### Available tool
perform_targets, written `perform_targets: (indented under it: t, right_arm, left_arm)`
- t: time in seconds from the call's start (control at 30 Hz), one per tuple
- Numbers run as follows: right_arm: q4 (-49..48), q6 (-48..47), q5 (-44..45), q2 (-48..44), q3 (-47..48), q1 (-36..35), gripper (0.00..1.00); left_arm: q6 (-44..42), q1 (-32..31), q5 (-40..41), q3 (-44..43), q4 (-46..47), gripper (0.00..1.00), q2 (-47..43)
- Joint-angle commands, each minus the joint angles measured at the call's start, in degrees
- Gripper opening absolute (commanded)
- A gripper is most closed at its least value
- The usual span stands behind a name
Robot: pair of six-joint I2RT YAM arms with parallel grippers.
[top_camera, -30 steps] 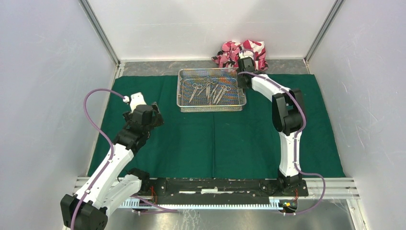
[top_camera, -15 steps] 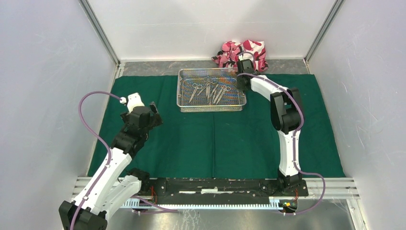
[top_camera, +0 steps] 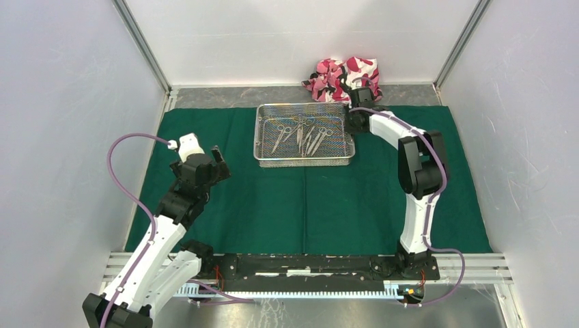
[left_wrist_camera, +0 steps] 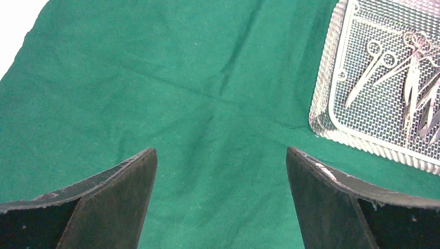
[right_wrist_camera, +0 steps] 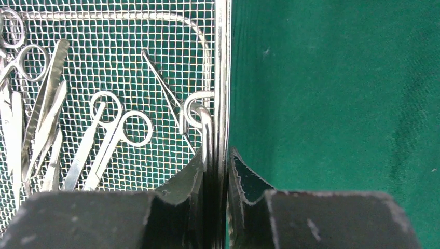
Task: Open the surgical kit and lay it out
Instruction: Move the container from the surgical kit.
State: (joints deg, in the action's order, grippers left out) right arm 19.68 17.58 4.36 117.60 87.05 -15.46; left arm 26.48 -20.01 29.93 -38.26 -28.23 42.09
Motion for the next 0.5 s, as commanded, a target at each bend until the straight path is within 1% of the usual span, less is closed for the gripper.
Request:
perform_targets:
  t: [0.0,0.13,0.33,0.47]
  right_arm:
    - [-11.9,3.2,-13.7,-8.3,-1.1,1.5,0.0]
    - [-17.2,8.5,-20.4,-10.5,-4.9,4.1,0.0]
    - [-17.8,9.8,-22.2,-15.7,-8.6,6.9,0.0]
    - [-16.3,9.1,-23.1,-20.1,-11.3,9.7,0.0]
  left_arm:
    - [-2.0,0.2,0.9,0.3,2.0,1.0,-1.0]
    - [-2.0,0.2,0.7,0.3,2.2,1.0,-1.3]
    - [-2.0,0.2,0.1,0.4,2.5,1.0,-1.8]
    - [-2.0,0.2,-0.8,0.5,2.8,1.0,-2.2]
